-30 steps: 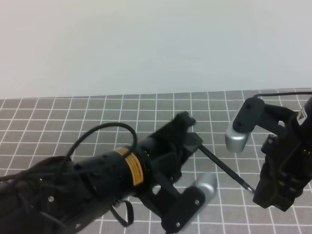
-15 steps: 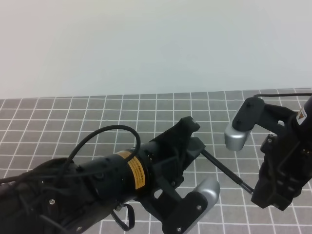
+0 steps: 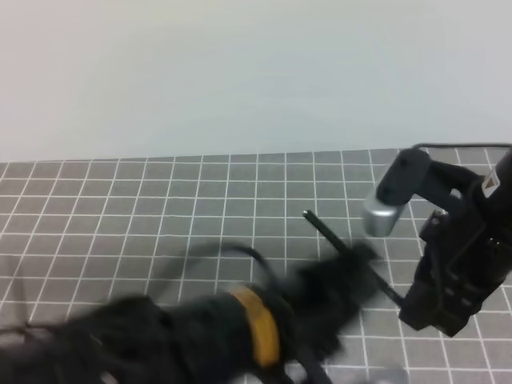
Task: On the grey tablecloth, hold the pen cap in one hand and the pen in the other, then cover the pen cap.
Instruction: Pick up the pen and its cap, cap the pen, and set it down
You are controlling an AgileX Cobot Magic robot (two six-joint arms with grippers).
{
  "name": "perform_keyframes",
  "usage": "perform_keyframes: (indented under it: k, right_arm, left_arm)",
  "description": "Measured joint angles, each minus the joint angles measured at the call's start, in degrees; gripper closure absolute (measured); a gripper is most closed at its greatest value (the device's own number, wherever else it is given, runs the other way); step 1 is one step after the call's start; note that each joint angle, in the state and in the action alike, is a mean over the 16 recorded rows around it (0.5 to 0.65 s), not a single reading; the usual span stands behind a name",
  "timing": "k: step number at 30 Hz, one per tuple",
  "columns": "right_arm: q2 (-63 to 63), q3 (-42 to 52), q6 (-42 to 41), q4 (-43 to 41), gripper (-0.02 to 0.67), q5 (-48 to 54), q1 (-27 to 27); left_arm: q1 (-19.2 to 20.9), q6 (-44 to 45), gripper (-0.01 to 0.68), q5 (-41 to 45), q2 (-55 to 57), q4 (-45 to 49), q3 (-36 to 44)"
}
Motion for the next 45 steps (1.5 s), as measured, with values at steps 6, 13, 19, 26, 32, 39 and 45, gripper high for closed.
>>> perform_keyframes:
  k: [6,13,19,26,32,39,45]
  right_arm:
    - [-0.02,-0.13,0.16,0.56,0.565,-0.69,-0.03]
    - [-0.04,-0.17,0.96,0.02,0.565,-0.78,-0.05]
    - [-0.04,-0.17,2.19,-1.68,0.565,-0.72,-0.05]
    - [-0.04,-0.17,3.49,-4.41,0.565,-1.06,-0.05]
    - [-0.03,-0.17,4.11,-6.47,0.565,-2.58,-0.05]
    - [1.38,-1.02,4.97,-9.41,0.565,-5.35,-0.05]
    - [5.20,-3.87,3.44,-12.44,0.565,-7.06,-0.05]
  left_arm:
    - [-1.23,0.00,0.666,0.25,0.01,0.14,0.00]
    - [0.02,0.00,0.673,0.41,0.01,-1.10,0.00]
    - [3.55,0.00,0.671,0.10,0.01,-4.64,0.00]
    - [9.79,-0.67,0.594,-3.86,-0.01,-13.86,0.00]
    - [14.62,-1.56,0.457,-14.43,-0.01,-30.11,0.00]
    - [18.18,-1.58,0.322,-34.21,-0.01,-56.85,0.00]
    - [19.50,-0.25,0.324,-48.00,-0.01,-76.20,0.00]
